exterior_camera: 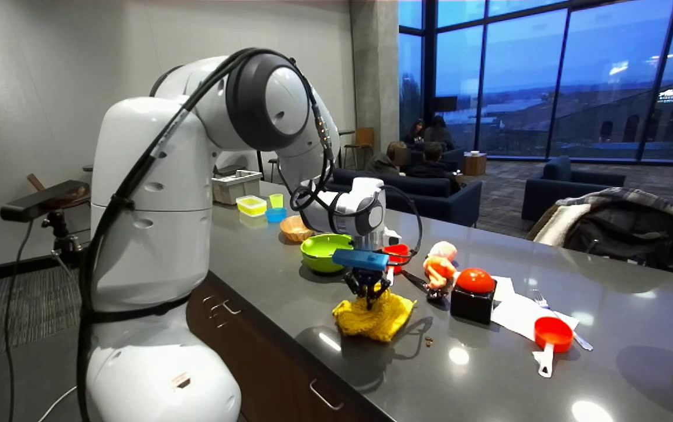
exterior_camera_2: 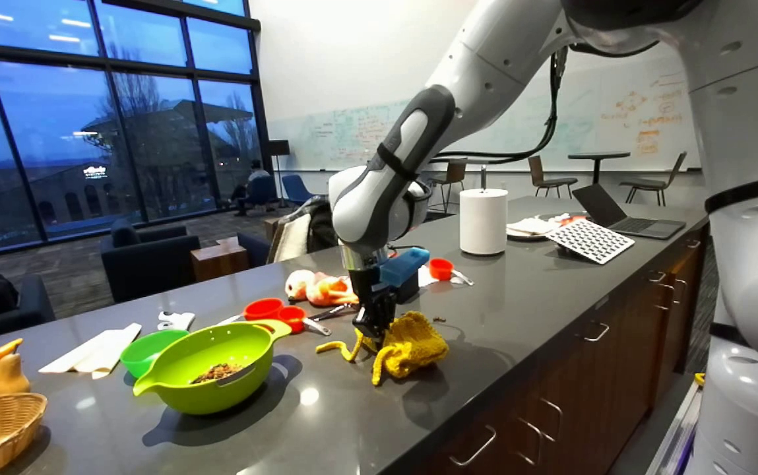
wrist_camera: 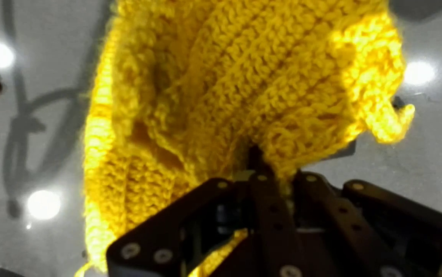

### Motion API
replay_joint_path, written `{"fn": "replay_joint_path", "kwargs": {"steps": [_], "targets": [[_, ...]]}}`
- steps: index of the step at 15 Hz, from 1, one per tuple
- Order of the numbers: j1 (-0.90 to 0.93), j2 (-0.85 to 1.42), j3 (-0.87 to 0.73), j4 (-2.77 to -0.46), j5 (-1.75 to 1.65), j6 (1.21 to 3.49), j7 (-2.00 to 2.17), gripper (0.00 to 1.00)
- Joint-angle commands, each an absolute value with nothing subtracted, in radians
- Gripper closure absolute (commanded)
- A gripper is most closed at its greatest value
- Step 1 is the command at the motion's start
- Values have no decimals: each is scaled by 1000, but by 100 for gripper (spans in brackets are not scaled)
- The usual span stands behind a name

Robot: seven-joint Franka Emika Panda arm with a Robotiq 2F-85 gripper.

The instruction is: Fold the yellow object, then move it to the right

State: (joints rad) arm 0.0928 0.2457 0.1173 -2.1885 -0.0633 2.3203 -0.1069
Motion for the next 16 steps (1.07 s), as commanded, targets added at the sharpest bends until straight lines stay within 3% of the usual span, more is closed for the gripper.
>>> {"fn": "replay_joint_path", "kwargs": {"steps": [1,16], "targets": [[41,165,117,-2286,27,2364,-237,97],[-16,49,37,-2328,147,2127,-284,97]]}}
